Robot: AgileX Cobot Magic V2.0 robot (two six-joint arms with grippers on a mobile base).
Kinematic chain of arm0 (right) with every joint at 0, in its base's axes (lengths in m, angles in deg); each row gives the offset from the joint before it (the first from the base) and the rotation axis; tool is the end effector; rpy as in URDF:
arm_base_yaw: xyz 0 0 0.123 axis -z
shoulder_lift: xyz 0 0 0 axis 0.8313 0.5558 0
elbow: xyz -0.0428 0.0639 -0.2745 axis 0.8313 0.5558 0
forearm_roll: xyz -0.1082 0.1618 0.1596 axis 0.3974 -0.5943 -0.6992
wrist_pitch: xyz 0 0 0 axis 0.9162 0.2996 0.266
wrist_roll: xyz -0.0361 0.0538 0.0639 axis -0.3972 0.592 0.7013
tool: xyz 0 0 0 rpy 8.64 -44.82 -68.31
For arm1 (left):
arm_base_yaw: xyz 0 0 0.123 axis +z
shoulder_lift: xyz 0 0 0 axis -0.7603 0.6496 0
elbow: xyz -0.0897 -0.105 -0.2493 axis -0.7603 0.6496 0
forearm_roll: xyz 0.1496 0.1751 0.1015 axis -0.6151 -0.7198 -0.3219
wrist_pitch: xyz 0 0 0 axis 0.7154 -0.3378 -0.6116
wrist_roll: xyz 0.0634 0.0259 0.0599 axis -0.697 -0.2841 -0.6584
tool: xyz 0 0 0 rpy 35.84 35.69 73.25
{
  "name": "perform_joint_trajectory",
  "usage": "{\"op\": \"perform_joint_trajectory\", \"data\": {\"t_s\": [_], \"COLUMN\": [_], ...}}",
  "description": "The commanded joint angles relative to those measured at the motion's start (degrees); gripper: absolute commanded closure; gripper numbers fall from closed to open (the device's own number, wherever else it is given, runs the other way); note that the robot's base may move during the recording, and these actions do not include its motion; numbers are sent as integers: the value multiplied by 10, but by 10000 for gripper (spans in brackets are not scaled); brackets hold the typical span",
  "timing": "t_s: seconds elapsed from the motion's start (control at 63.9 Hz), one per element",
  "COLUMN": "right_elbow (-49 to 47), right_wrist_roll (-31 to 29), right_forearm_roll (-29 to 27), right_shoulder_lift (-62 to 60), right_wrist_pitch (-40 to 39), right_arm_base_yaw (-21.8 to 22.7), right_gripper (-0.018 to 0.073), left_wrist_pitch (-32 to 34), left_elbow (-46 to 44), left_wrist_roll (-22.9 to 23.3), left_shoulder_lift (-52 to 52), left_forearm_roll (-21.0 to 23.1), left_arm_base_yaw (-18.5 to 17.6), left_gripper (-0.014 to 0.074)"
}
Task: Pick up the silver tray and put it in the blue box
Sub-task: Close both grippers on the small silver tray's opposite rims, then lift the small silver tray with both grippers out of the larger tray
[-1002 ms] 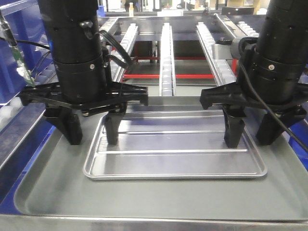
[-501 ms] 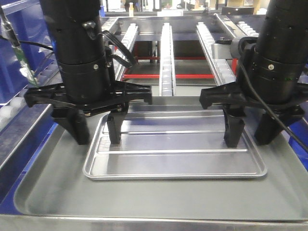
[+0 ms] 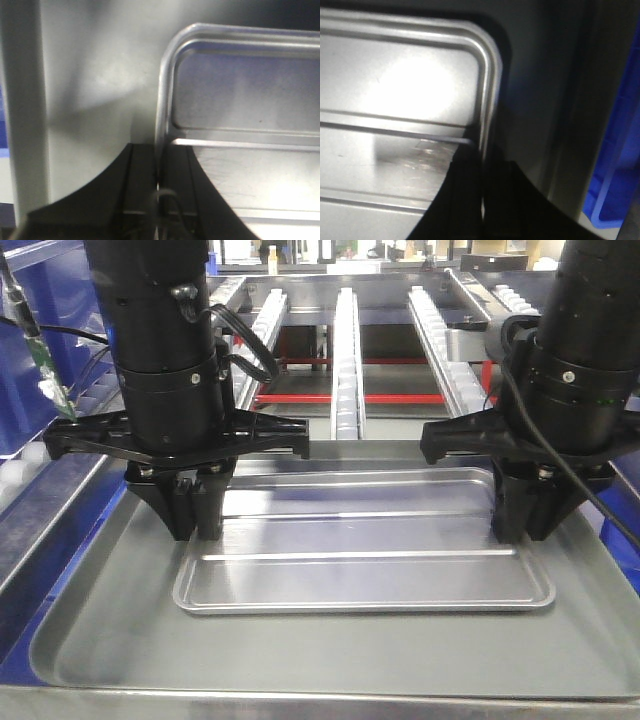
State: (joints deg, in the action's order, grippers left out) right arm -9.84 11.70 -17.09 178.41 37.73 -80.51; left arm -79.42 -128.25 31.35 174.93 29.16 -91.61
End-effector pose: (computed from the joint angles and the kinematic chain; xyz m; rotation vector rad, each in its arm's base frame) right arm 0.2950 0.1279 0.1958 -0.0619 2.8092 0.1185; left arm 0.2841 -0.2396 0.1988 0.0520 2.8426 -0.0990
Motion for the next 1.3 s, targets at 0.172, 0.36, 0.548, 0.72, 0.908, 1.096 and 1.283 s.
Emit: {"op": "perform_joint_trajectory", "data": {"t_s": [0.172,0.36,0.548,0.72,0.908,1.096,1.283], "right_elbow": [-46,-92,-112,-112,-114,-114,-114], "right_wrist_roll": [-6,-6,5,6,11,11,11], "right_forearm_roll": [25,29,30,31,38,38,38], "right_shoulder_lift": [-53,-86,-132,-181,-205,-204,-204], "right_wrist_pitch": [50,123,163,187,188,192,188], "right_arm_base_yaw": [2,0,0,0,0,0,0], "right_gripper": [500,500,500,500,500,500,501], "left_wrist_pitch": [-13,-79,-127,-168,-171,-169,-170], "left_elbow": [-13,-59,-125,-165,-172,-172,-172], "left_wrist_roll": [-12,-24,-32,-44,-44,-44,-44], "left_shoulder_lift": [-43,-79,-120,-146,-152,-152,-152], "left_forearm_roll": [-18,-39,-45,-43,-43,-45,-47], "left_arm_base_yaw": [1,1,1,-7,-14,-18,-18], "left_gripper": [701,701,701,701,701,701,701]}}
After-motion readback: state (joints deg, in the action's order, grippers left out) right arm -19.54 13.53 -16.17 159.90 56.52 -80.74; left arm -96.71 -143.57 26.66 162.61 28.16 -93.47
